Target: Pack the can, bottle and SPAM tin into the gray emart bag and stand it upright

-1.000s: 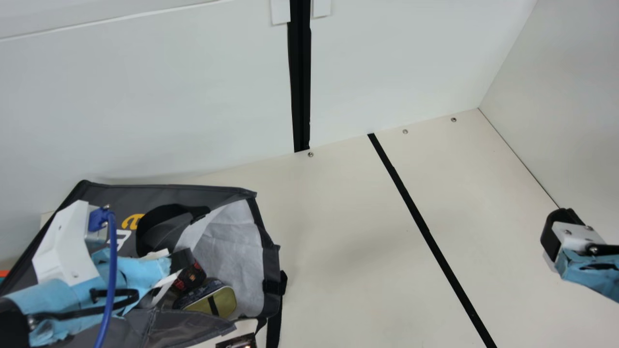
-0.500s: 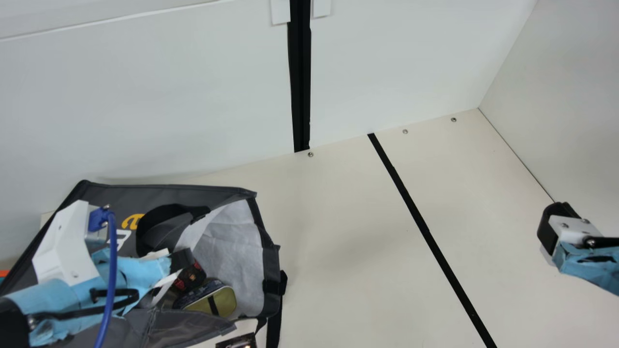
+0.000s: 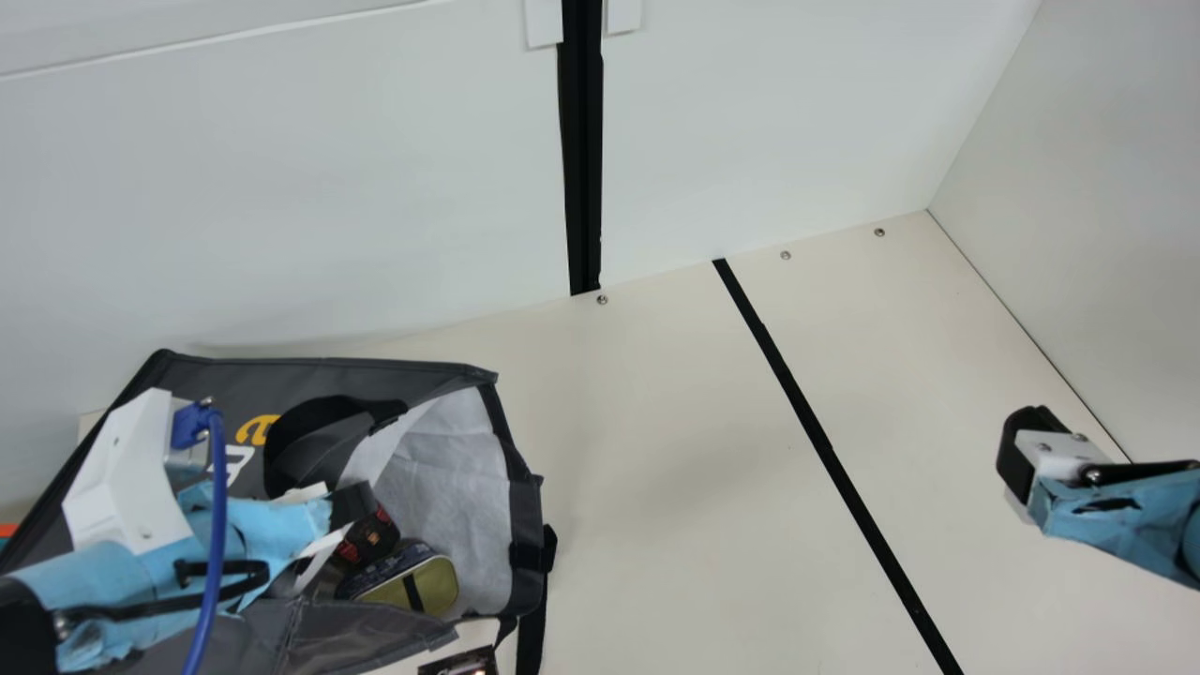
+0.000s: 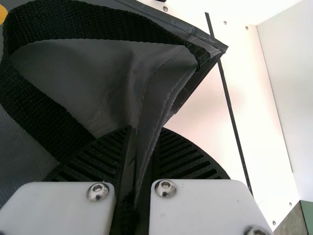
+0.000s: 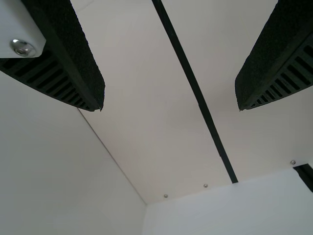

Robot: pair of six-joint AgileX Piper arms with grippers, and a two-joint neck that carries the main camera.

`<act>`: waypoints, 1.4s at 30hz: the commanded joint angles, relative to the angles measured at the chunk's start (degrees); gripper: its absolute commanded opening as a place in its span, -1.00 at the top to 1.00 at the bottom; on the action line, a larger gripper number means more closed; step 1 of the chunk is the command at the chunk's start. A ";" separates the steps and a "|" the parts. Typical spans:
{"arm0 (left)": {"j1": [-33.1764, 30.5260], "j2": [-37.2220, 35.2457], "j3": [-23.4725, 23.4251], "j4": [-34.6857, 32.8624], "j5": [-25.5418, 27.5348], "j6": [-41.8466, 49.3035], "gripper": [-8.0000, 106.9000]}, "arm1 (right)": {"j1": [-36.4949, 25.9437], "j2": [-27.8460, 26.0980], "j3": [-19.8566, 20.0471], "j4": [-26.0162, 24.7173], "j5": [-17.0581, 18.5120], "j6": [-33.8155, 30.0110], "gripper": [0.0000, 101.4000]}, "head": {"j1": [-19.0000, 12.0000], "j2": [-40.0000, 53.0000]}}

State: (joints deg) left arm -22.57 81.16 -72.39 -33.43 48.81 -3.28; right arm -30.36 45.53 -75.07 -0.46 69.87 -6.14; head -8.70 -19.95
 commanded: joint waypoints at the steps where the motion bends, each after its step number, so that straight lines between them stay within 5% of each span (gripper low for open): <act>1: 0.00 0.00 0.00 0.00 0.00 0.00 1.00 | 0.37 0.12 0.50 0.54 0.03 -0.07 -0.87 | -1.30 -0.05; 42: 0.00 0.00 0.00 0.00 0.00 0.00 1.00 | 6.29 -0.52 15.84 10.09 0.03 -11.02 -0.87 | -1.30 -0.05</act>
State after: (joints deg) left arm -22.57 81.16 -72.39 -33.43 48.81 -3.28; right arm -24.15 45.06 -59.49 9.22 69.86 -16.75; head -8.70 -19.95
